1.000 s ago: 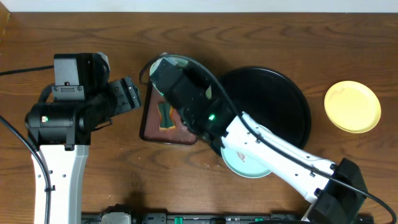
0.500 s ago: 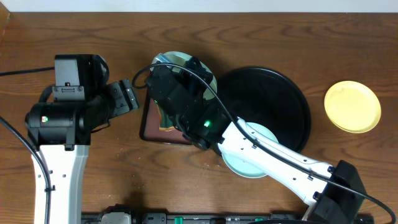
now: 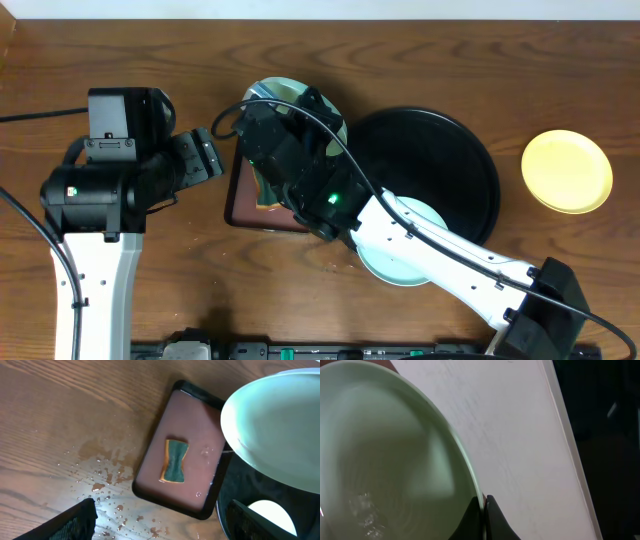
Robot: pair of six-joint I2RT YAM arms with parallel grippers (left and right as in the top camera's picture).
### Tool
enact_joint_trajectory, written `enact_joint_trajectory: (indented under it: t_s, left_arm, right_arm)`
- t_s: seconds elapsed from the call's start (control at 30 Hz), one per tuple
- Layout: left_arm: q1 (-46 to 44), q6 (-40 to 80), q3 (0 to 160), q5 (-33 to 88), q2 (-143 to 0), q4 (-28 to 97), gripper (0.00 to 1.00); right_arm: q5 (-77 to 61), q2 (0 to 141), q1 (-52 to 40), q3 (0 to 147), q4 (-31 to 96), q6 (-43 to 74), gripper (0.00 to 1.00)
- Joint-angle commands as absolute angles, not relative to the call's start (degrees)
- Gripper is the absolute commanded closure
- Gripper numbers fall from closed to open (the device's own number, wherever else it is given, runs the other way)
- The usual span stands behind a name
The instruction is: Clean dirty plates on tray and stack at the side
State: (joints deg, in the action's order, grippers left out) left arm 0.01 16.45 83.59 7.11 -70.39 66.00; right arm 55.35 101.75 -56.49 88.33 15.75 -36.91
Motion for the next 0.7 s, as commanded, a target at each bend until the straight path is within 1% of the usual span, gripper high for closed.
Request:
enact_joint_trajectory:
  t_s: [0.0,0.13,0.17,0.23,0.3,0.37,0.43,0.5,0.57,0.6,0.67]
  left_arm:
    - [0.4,15.9,83.7,6.4,-70.0,66.2,0.16]
    - [0.4,15.9,83.7,6.4,-70.0,66.2,0.17]
    - [0.4,15.9,83.7,6.4,-70.0,66.2,0.17]
    - [0.4,15.9,83.7,6.4,-70.0,66.2,0.16]
    - [0.4,15.9,83.7,6.4,-70.0,66.2,0.16]
    - [0.4,15.9,83.7,6.4,-70.0,66.2,0.16]
    - [0.4,15.9,83.7,6.4,-70.0,66.2,0.16]
    - [0.4,15.9,83.7,6.4,-70.0,66.2,0.16]
    - [0.4,15.9,83.7,6.4,-70.0,66.2,0.16]
    - [0.4,15.9,83.7,6.4,-70.0,66.2,0.16]
    - [0.4,15.9,83.7,6.5,-70.0,66.1,0.16]
  right_arm:
    - [56.2,101.4,-56.9,88.8,15.4,-35.6,0.99]
    - [55.3,101.4,-56.2,88.8,15.0,-34.8,0.99]
    - [54.3,101.4,-55.9,88.8,15.1,-32.8,0.99]
    - [50.3,101.4,-56.0,88.8,17.8,-33.6,0.99]
    - [52.3,101.4,-55.6,88.8,17.6,-34.8,0.99]
    - [53.0,101.4,-54.1,88.8,16.4,-31.5,0.99]
    - [47.3,101.4,-53.6,88.8,19.0,-30.2,0.99]
    - [46.7,101.7,-53.6,88.8,20.6,-30.9,0.99]
    - [48.5,101.9,-52.3,88.8,20.6,-27.3,0.99]
    - [46.2,101.9,-50.8,88.8,22.0,-23.2,0.99]
    - [42.8,101.9,-49.4,88.8,23.5,-19.5,0.99]
